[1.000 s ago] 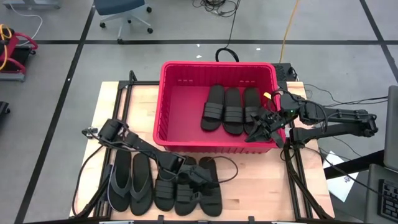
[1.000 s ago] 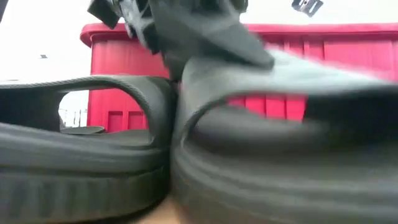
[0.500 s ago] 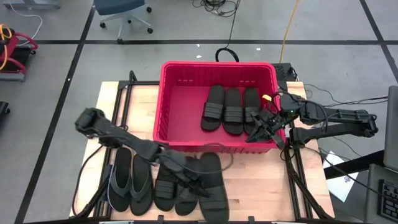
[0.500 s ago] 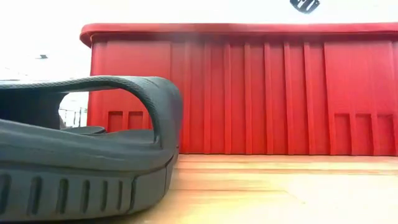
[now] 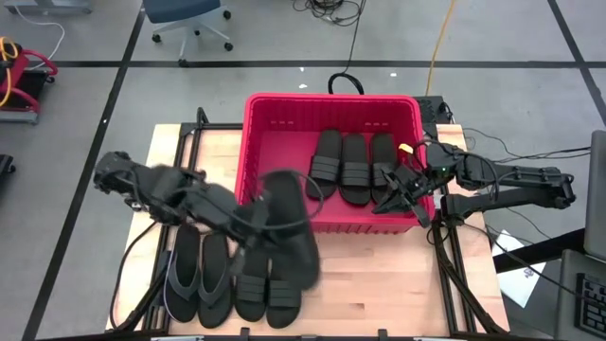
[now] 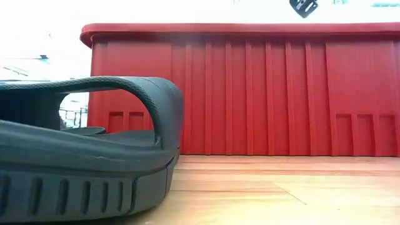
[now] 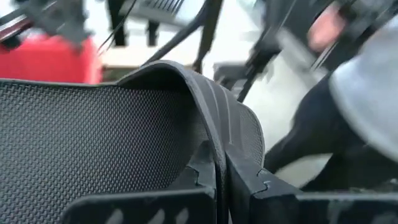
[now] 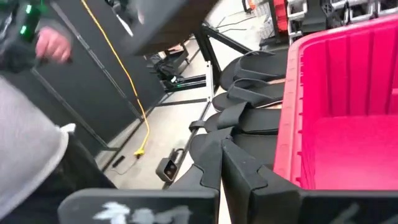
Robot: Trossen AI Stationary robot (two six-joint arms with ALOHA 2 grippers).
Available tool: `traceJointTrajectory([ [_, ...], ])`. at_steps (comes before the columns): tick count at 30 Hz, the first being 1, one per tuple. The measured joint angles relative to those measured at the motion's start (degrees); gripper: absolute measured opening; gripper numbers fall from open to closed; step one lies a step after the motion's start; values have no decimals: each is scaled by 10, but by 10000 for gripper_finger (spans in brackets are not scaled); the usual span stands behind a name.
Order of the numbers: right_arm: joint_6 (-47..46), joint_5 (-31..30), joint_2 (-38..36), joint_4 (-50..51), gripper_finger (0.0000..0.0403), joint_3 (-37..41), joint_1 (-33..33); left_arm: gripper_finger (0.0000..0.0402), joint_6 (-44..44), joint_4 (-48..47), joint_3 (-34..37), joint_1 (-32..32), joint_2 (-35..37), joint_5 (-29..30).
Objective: Pick and place slides into bin
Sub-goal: Put the right black slide into the red bin
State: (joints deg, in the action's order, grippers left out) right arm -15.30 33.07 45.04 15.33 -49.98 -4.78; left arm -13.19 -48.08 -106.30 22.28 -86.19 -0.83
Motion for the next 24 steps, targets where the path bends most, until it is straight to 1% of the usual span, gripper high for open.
traceJointTrajectory([
  [3, 13, -15, 0, -2, 0, 0, 0, 3, 51, -130, -53, -26, 2, 14],
  [6, -5, -68, 0, -4, 0, 0, 0, 5, 114, -200, -83, -61, 1, 37],
  [9, -27, -107, 0, -5, 0, 0, 0, 3, 183, -229, -92, -110, 5, 57],
  [14, -35, -106, 0, -5, 0, 0, 0, 3, 266, -224, -82, -212, -2, 52],
  [17, -30, -106, 0, -5, 0, 0, 0, 3, 282, -220, -72, -269, -18, 15],
  [19, -13, -108, 0, -5, 0, 0, -1, 3, 290, -221, -63, -296, -34, -16],
  [24, 38, -124, 0, -6, 0, 0, -1, 4, 324, -221, -29, -345, -81, -139],
])
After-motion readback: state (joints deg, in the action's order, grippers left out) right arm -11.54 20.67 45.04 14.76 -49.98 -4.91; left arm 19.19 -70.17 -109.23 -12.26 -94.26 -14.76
